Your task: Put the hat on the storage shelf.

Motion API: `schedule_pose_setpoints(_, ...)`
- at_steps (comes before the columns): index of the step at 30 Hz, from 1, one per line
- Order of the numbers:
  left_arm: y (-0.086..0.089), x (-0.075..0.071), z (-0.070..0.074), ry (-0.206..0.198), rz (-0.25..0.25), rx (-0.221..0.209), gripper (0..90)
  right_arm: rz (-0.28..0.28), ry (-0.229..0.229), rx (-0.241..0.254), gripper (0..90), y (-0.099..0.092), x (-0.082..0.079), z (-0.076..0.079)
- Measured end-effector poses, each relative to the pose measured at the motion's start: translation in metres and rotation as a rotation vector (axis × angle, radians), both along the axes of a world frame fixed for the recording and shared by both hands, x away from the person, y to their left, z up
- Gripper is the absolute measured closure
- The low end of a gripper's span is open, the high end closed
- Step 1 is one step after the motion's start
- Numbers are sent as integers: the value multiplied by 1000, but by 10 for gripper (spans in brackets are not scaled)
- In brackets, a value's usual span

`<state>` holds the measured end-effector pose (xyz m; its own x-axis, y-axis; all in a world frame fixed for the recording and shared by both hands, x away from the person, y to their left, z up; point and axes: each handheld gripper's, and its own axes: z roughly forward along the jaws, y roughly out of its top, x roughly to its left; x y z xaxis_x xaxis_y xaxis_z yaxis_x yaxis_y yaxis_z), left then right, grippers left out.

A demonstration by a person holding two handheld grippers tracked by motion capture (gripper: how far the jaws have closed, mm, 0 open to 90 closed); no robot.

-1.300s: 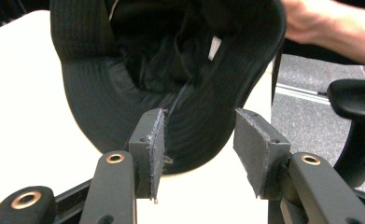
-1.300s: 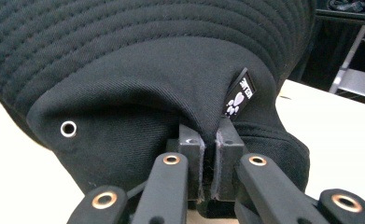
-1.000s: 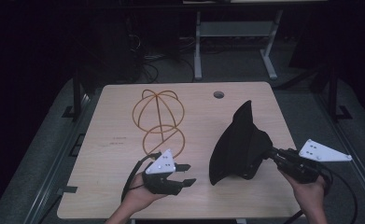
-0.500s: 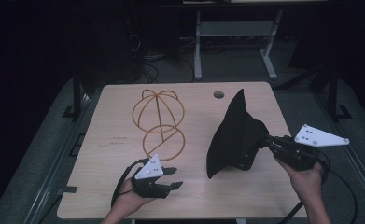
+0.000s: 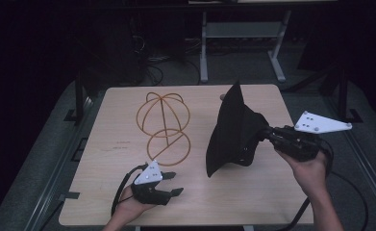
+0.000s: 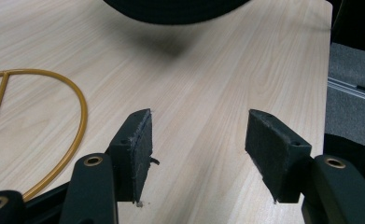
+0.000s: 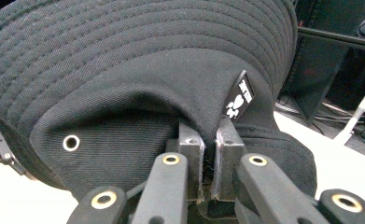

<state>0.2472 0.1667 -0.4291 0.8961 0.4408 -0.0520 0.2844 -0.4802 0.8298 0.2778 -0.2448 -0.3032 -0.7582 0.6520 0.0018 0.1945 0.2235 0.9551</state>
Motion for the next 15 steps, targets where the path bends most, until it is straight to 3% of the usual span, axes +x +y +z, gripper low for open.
schedule_pose_setpoints(15, -1, 3, -6, 6, -10, 10, 402, 30, -16, 6, 845, 15, 15, 26)
